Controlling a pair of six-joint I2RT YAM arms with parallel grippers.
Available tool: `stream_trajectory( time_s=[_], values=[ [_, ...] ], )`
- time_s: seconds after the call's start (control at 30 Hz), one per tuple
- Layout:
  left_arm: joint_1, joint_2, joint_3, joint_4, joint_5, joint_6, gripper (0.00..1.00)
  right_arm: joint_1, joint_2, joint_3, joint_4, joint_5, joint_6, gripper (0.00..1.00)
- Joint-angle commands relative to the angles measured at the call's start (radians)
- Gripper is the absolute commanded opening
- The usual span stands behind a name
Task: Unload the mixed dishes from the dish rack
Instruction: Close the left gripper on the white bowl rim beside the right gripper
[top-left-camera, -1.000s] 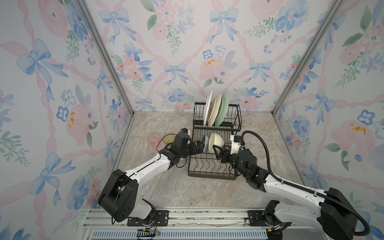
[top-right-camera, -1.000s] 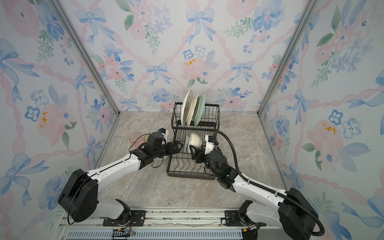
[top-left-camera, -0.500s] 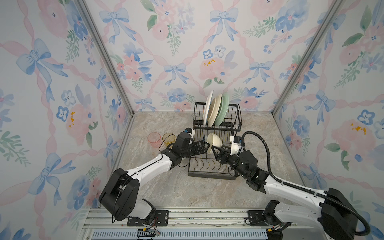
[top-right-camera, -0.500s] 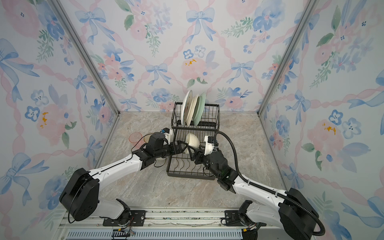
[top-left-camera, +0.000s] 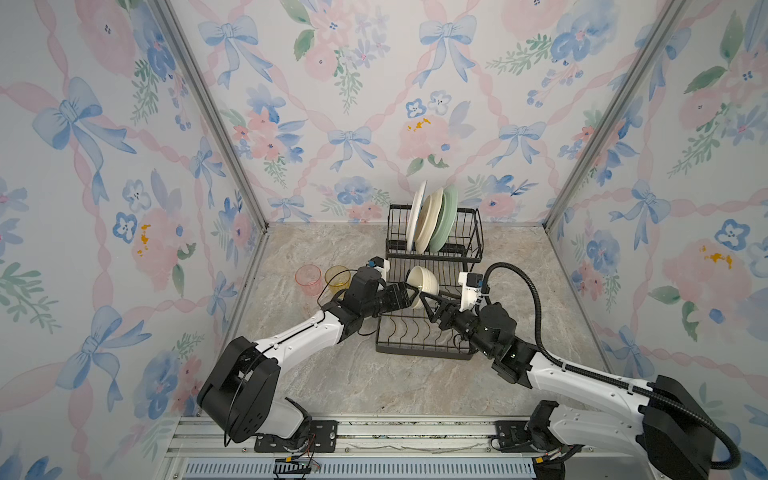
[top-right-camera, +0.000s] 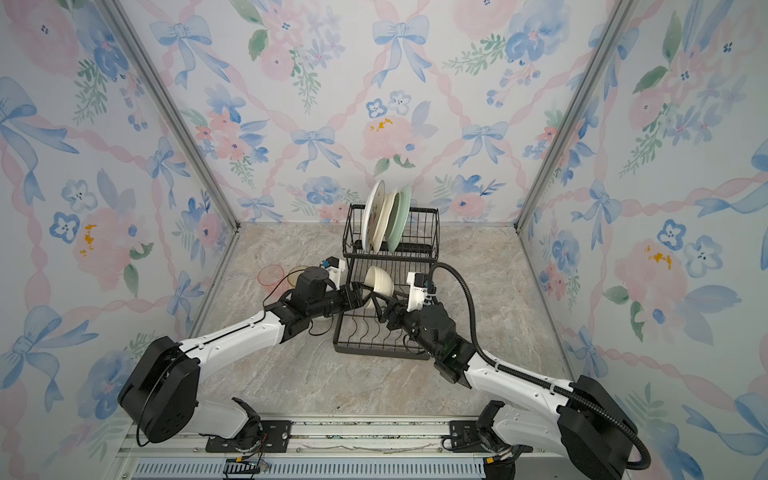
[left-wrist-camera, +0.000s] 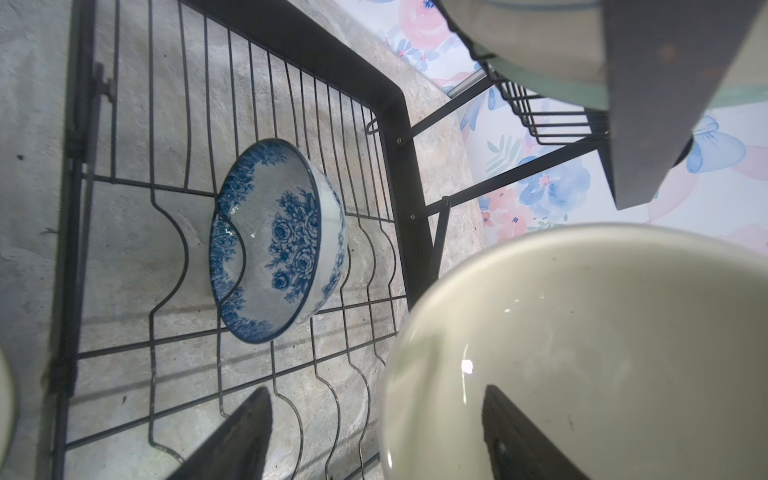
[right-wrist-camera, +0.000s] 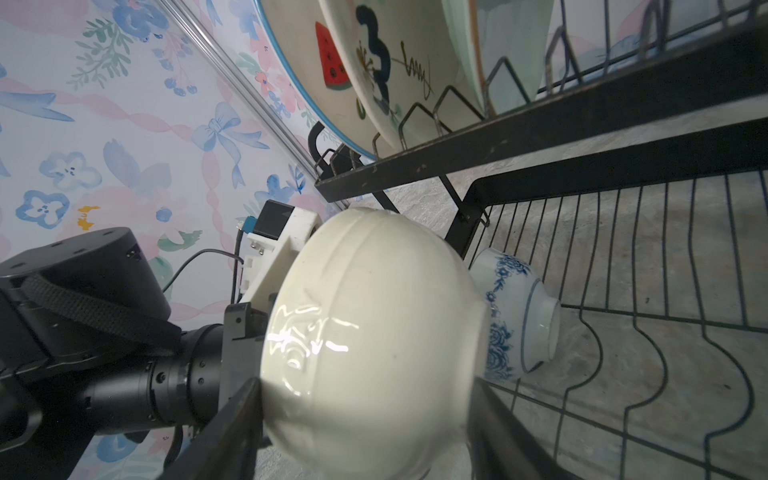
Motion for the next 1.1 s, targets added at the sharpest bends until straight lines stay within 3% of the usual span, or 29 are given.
stream_trajectory(
  time_s=[0.0,0.3,0.67,0.9,1.07],
  values=[
    [-0.008,-0.029,-0.022,0.035,0.022,0.01,0.71,0.017,-0.031,0.0,0.125,-0.012,0.007,0.68],
    [-0.009,-0.061,-0.042,0.055,0.013,0.003,0.5,0.023,-0.026,-0.003,0.157,-0.029,0.014,0.68],
    [-0.011,-0.065,-0.048,0.083,0.038,-0.015,0.42,0.034,-0.018,0.007,0.164,-0.046,0.011,0.7],
    [-0.011,-0.085,-0.057,0.083,0.031,-0.019,0.2,0.036,-0.014,0.003,0.175,-0.052,0.017,0.72],
    [-0.011,-0.085,-0.056,0.085,0.033,-0.024,0.19,0.036,-0.02,0.003,0.185,-0.067,0.018,0.72]
  ],
)
